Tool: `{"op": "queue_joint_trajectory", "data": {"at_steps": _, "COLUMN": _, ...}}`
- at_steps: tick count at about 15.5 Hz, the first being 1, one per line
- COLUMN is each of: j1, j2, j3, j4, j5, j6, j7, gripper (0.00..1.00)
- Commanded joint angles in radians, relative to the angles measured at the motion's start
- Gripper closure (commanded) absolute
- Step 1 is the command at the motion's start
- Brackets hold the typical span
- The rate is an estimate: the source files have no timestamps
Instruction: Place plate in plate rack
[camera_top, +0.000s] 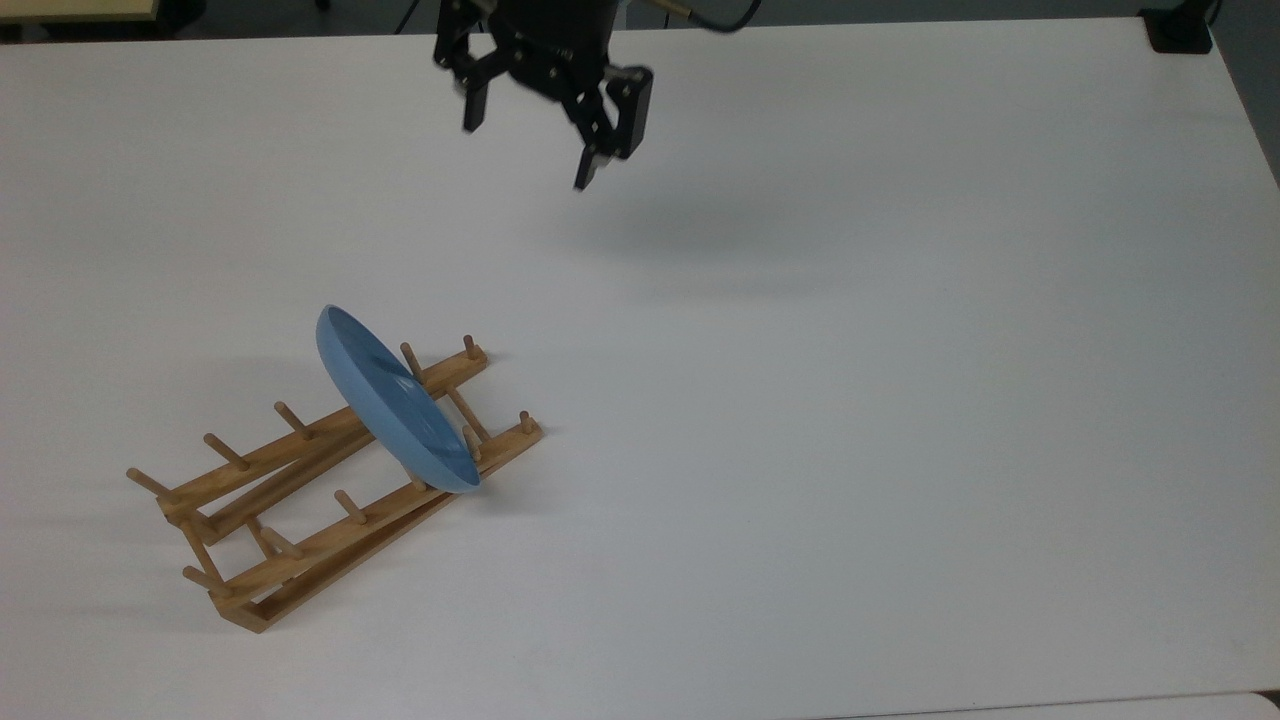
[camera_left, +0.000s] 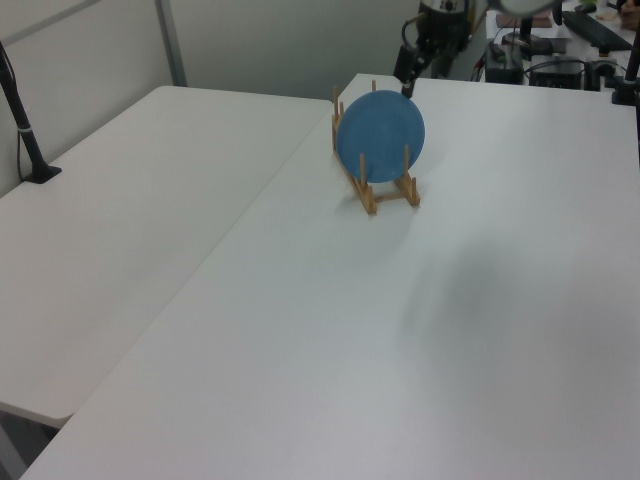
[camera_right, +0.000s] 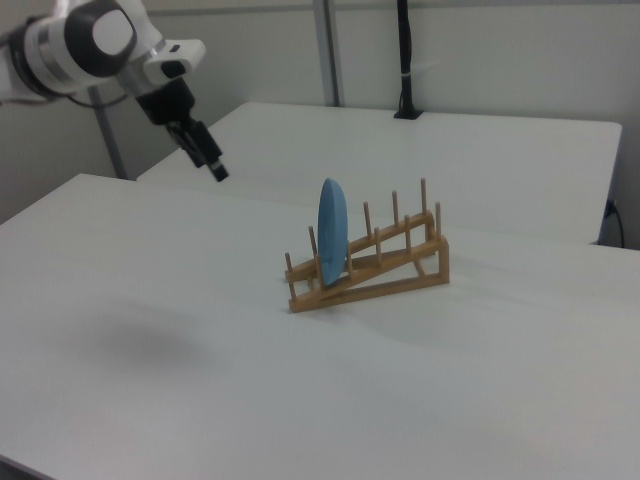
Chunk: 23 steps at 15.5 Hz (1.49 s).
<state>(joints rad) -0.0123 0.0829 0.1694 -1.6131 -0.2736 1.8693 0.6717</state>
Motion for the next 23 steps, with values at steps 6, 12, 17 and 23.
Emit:
{"op": "queue_joint_trajectory", "data": {"at_steps": 6, "j1": -0.038, "j2": -0.113, "j3": -0.042, "j4": 0.041, "j5": 0.272, "j6": -0.243, "j7": -0.088, "gripper": 0.00}}
{"op": "queue_joint_trajectory", "data": {"at_steps": 12, "j1": -0.048, "j2": -0.175, "j3": -0.071, "j4": -0.004, "j5": 0.280, "j6": -0.234, "j7": -0.357, "gripper": 0.00}}
{"op": "queue_joint_trajectory", "data": {"at_steps": 17, "j1": -0.057, "j2": -0.178, "j3": -0.110, "j4": -0.019, "j5": 0.289, "j6": -0.231, "j7": -0.679, "gripper": 0.00}}
{"op": "queue_joint_trajectory", "data": {"at_steps": 23, "j1": -0.054, "j2": -0.176, "j3": -0.119, "j4": -0.010, "j5": 0.313, "j6": -0.237, "j7": -0.755, "gripper": 0.00}}
